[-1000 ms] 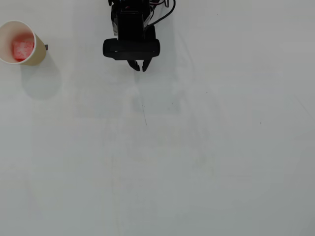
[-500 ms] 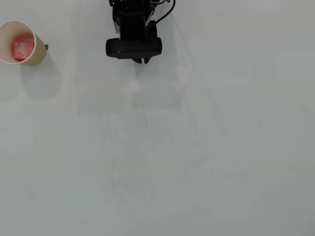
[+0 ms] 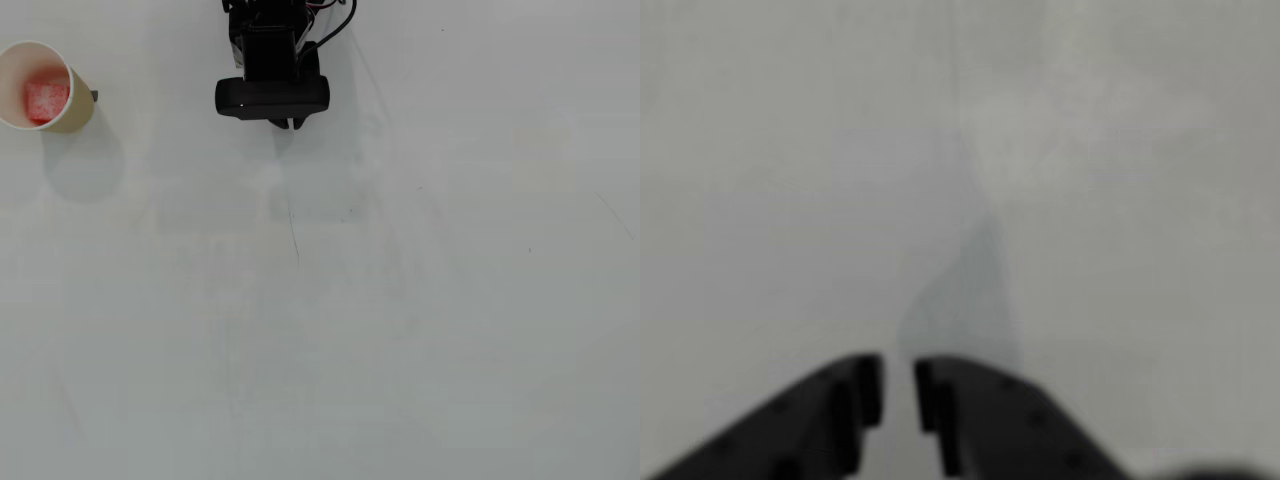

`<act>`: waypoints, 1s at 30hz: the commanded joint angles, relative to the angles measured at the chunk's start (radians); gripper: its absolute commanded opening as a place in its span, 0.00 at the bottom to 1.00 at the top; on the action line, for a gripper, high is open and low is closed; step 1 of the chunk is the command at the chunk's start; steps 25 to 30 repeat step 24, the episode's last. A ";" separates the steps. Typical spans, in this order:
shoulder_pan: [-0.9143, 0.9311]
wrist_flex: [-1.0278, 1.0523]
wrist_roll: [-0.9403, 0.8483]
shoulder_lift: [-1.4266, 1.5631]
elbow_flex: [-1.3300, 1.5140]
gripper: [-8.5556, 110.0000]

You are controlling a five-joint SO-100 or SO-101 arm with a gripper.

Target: Pick up the cube and drop it in the cup.

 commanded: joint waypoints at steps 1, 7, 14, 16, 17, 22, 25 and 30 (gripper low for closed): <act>-0.006 -0.003 0.003 0.040 0.034 0.08; -0.006 -0.003 0.003 0.040 0.034 0.08; -0.126 -0.006 0.003 0.040 0.034 0.08; -0.109 -0.003 0.003 0.040 0.034 0.08; -0.106 -0.003 0.003 0.040 0.034 0.08; -0.106 -0.003 0.003 0.040 0.034 0.08; -0.106 -0.003 0.003 0.040 0.034 0.08; -0.106 -0.003 0.003 0.040 0.034 0.08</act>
